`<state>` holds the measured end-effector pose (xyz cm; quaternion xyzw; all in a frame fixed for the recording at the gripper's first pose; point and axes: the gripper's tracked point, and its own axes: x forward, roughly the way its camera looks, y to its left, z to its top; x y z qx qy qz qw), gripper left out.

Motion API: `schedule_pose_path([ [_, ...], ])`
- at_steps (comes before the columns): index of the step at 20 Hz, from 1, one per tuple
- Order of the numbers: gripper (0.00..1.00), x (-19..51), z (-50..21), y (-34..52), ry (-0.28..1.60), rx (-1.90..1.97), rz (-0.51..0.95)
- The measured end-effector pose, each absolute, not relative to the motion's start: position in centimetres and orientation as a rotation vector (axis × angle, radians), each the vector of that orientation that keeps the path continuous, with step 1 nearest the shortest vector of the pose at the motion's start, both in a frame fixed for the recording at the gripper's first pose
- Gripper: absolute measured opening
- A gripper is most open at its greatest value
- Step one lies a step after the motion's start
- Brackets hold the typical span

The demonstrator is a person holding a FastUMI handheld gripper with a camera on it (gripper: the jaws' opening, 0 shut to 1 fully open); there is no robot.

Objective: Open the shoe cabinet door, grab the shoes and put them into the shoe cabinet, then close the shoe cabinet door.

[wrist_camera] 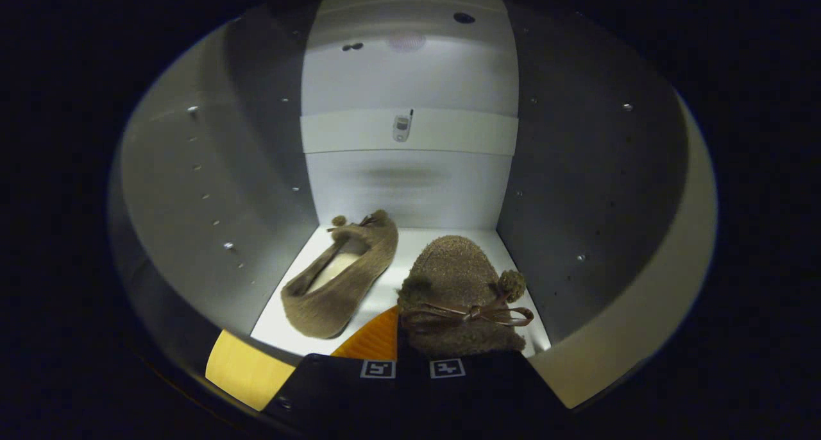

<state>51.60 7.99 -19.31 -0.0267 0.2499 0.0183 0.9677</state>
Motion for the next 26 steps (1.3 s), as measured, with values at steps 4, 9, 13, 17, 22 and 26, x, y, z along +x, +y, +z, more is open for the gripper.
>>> schedule_pose_path([
  [4,0.04,57.6,-21.0,7.2,0.559,-0.03,0.037],
  [9,0.04,61.7,-24.3,7.0,0.654,0.008,0.014],
  [13,0.07,62.7,-25.2,7.2,0.692,-0.019,-0.012],
  [17,0.38,61.8,-25.1,8.3,0.716,0.008,0.015],
  [22,0.72,59.5,-24.0,8.4,0.68,-0.023,0.002],
  [26,0.82,57.0,-20.8,8.4,0.592,-0.016,0.002],
])
